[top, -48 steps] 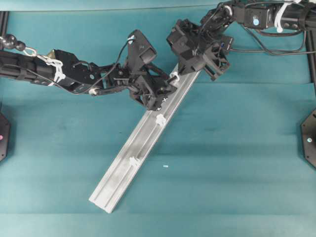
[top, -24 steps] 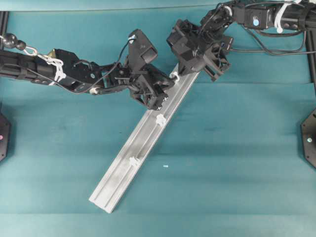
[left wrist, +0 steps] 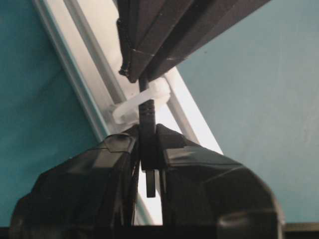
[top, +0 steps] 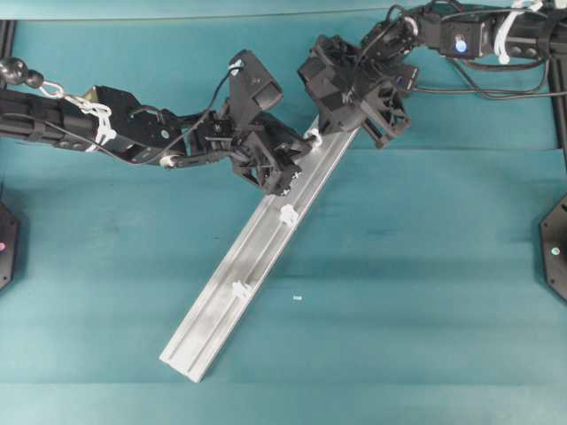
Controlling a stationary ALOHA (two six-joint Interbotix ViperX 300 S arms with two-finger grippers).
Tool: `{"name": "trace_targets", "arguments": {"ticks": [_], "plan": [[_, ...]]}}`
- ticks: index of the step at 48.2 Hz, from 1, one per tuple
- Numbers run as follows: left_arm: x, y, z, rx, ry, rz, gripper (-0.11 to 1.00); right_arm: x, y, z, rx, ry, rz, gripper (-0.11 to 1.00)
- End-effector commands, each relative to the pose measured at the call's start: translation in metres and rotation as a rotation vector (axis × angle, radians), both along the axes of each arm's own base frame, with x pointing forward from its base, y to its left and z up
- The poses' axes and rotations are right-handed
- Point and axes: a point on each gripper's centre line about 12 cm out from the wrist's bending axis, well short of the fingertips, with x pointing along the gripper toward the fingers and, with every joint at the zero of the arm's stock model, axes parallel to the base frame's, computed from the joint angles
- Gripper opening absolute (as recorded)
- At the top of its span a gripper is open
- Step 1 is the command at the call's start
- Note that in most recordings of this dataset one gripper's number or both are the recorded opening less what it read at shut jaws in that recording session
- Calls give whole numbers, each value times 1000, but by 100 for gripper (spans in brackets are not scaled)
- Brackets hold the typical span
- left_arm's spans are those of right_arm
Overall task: Pass the USB cable through three rings with both arms.
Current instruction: 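Grasp the plug beyond the first ring with the left gripper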
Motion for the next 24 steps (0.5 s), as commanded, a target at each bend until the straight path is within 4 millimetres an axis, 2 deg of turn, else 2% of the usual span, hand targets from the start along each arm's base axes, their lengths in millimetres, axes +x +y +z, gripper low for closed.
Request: {"name": "trace_targets", "arguments": {"ticks": [1, 6, 10, 12, 17, 24], "plan": [[4, -4, 20, -4, -49, -3, 9, -6, -2, 2, -4, -3, -31, 39], [2, -5, 20, -46, -49, 18, 9, -12, -7, 7, -33, -30, -88, 70], [0, -6, 22, -83, -49, 36, 9, -17, -12, 14, -66, -67, -153, 87], [0, -6, 25, -100, -50, 46, 9, -20, -15, 19, -81, -90, -190, 89], [-3, -7, 29, -144, -40, 68, 9, -27, -15, 32, -100, -136, -267, 85], [-9, -10, 27, -180, 1, 86, 9, -34, -2, 35, -100, -156, -305, 84]]}}
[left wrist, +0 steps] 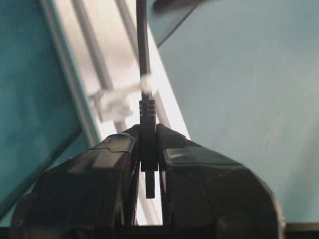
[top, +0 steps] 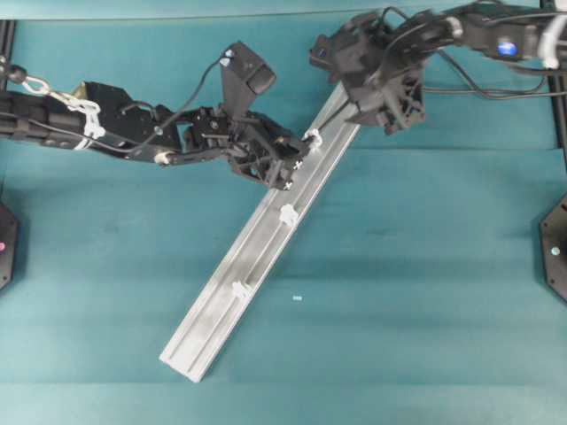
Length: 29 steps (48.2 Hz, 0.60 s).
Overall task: Pass the USB cable through three rings with both arms.
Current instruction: 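Grasp the plug beyond the first ring with the left gripper, then pull the cable through the first ring with the left gripper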
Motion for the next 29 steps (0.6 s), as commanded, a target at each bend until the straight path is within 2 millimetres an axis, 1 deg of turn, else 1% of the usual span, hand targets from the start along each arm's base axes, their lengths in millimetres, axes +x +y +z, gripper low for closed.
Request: {"name": "trace_targets", "arguments": {"ticks": [1, 7, 14, 22, 29], "plan": [[-1, -5, 11, -5, -9, -5, 9, 0, 11, 5, -1, -21, -6, 84], [-2, -11, 15, -40, -18, 4, 9, 5, 29, 2, 1, -15, 36, 84], [-3, -17, 25, -102, -53, 32, 9, 18, 46, 5, -24, -42, 77, 84], [-3, -24, 32, -135, -74, 37, 9, 33, 57, 8, -53, -78, 93, 84], [-2, -36, 34, -168, -83, 30, 9, 39, 68, 8, -58, -85, 122, 84]]}}
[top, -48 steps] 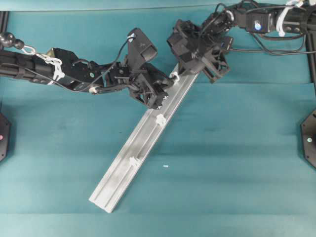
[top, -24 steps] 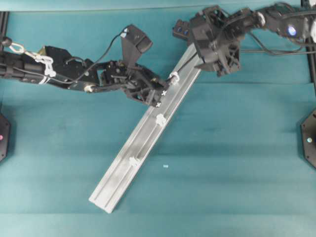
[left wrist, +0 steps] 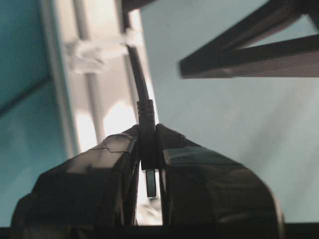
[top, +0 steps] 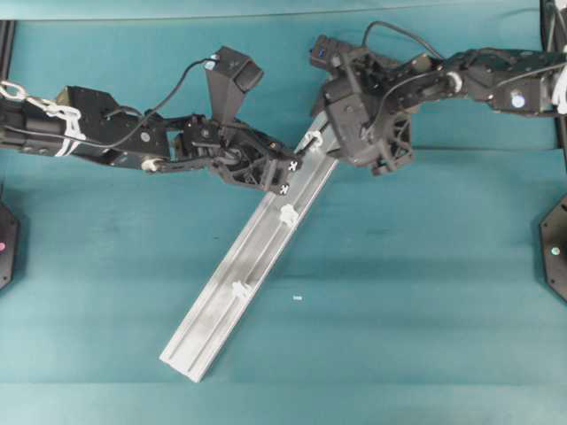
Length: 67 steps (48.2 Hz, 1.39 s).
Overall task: Pass the USB cable through three rings with both arms.
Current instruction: 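Pull the cable through the first ring with the left gripper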
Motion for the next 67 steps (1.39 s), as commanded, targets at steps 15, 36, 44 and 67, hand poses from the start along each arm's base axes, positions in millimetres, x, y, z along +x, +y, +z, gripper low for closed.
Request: {"name": "trace_targets", "arguments": {"ticks": [15, 36, 44, 67], "plan": [[-2, -15, 8, -56, -29, 2, 9, 12, 18, -1, -14, -10, 45, 84], [-1, -15, 10, -55, -37, 2, 9, 17, 25, -12, -82, 25, 115, 78], [0, -16, 11, -56, -40, 0, 9, 21, 25, -12, -114, 16, 131, 76], [1, -18, 11, -58, -42, -2, 9, 21, 32, -19, -156, 63, 207, 12]]}}
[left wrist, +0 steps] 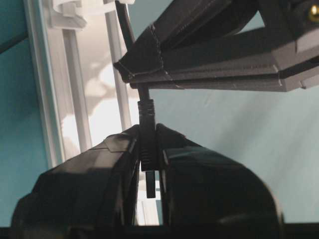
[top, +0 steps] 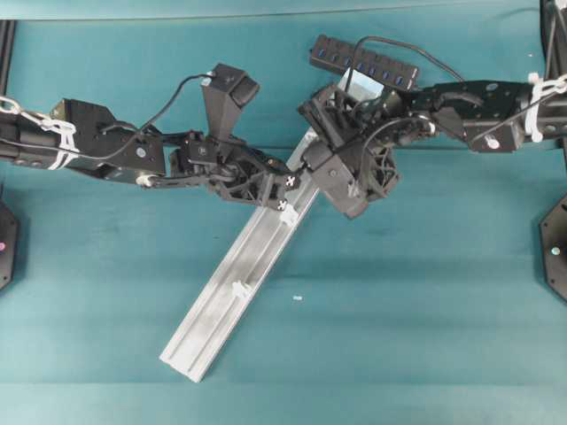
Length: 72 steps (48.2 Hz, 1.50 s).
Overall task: Pass the USB cable through three rings with both arms.
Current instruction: 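Pull the cable through the first ring with the left gripper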
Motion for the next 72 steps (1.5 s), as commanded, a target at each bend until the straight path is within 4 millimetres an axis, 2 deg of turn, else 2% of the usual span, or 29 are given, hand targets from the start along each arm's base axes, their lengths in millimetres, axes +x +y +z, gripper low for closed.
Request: {"name": "trace_targets", "arguments": {"ticks": [1, 31, 35, 40, 44, 49, 55, 65, 72], "plan": [[4, -3, 15, 12, -43, -12, 9, 3, 2, 2, -4, -6, 7, 10], [6, -5, 20, 79, -69, -53, 10, 1, 5, -1, 10, 19, 16, 10], [5, -5, 18, 78, -66, -54, 23, 1, 5, -1, 12, 24, 18, 10], [4, -5, 21, 80, -72, -53, 54, 1, 5, -1, 13, 24, 18, 10], [2, -7, 32, 93, -92, -61, 78, 1, 5, -1, 13, 24, 17, 10], [-8, -9, 44, 108, -107, -70, 97, 1, 5, -1, 12, 24, 18, 10], [-28, -17, 50, 112, -93, -85, 95, 1, 5, -1, 12, 24, 19, 10], [-63, -50, 64, 107, -77, -162, 95, -1, 5, -3, -10, 43, 43, 10], [-82, -64, 71, 97, -50, -196, 95, -5, 5, -8, -28, 88, 76, 10]]}}
